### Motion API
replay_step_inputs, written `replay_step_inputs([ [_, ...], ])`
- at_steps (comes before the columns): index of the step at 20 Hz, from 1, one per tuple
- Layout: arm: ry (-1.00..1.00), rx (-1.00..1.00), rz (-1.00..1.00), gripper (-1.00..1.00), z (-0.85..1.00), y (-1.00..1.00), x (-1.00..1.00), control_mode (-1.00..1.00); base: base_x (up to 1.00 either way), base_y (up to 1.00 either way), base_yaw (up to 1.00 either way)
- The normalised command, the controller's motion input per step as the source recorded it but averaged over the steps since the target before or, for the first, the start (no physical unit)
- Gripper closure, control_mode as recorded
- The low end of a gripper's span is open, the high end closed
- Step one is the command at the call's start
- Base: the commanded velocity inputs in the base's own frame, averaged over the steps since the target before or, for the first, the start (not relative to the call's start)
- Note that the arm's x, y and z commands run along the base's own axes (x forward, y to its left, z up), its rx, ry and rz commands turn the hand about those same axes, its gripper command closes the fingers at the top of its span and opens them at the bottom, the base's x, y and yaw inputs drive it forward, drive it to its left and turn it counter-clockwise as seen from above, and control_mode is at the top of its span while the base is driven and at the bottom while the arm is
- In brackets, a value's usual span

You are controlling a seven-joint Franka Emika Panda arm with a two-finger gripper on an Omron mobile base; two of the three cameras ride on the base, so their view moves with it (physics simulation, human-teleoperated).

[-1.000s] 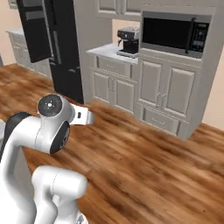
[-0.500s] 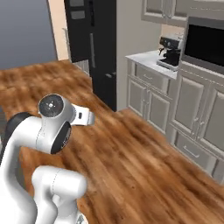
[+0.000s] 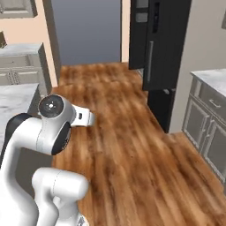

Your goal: Take the cheese, steak, and lemon wedge from the fridge and place them on the plate on the dining counter to create an appetizer plate.

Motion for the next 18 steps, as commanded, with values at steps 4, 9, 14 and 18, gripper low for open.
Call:
replay_step_inputs([
  [4,0.0,0.0,0.0,-1.0,0.0,0.0,0.0,1.0,1.0,-0.02,0.37],
  [9,0.0,0.0,0.0,-1.0,0.0,0.0,0.0,1.0,1.0,-0.15,0.22],
  [14,0.0,0.0,0.0,-1.0,0.0,0.0,0.0,1.0,1.0,-0.15,0.01],
  [18,0.0,0.0,0.0,-1.0,0.0,0.0,0.0,1.0,1.0,-0.04,-0.07],
])
